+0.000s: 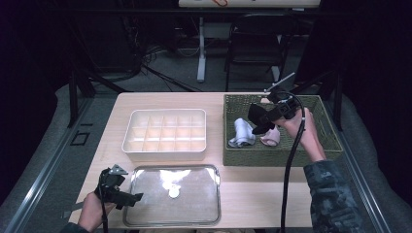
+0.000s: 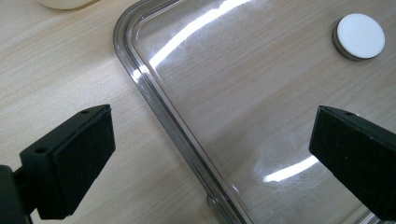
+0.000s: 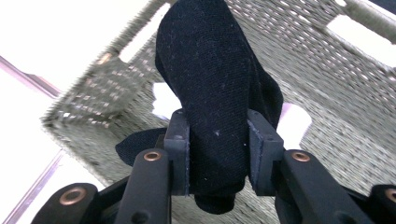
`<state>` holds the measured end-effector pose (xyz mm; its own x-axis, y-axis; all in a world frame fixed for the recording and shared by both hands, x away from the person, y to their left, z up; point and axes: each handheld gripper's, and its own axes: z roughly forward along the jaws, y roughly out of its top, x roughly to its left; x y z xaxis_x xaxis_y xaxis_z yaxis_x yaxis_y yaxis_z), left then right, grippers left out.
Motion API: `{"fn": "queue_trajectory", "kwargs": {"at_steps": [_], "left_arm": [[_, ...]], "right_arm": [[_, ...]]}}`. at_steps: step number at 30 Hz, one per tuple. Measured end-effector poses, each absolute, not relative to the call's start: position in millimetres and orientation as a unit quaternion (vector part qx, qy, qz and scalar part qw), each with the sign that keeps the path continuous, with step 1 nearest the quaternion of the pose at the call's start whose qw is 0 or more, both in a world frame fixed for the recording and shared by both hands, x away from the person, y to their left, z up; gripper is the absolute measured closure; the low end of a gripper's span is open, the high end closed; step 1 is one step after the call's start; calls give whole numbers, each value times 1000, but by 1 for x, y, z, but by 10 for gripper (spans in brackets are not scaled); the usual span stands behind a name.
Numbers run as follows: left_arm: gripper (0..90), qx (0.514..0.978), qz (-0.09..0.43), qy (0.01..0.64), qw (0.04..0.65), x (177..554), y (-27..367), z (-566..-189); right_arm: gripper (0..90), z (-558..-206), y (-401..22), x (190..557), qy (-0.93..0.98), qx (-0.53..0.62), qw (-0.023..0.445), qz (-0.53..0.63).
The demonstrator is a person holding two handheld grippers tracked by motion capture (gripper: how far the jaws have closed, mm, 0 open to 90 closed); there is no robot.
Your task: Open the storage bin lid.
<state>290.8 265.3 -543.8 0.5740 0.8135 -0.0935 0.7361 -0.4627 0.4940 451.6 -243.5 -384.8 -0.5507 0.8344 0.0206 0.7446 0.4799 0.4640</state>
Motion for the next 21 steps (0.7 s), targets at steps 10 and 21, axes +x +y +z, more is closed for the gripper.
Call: {"fn": "queue_trajectory", "kwargs": {"at_steps": [10, 21], "left_arm": [[1, 850, 80, 457, 250, 290, 266, -544], [1, 849, 80, 458, 251, 290, 266, -543]], "right_arm": [[662, -376, -216, 444, 868, 432, 109, 218], [661, -369, -182, 427, 887, 383, 86, 241]]}}
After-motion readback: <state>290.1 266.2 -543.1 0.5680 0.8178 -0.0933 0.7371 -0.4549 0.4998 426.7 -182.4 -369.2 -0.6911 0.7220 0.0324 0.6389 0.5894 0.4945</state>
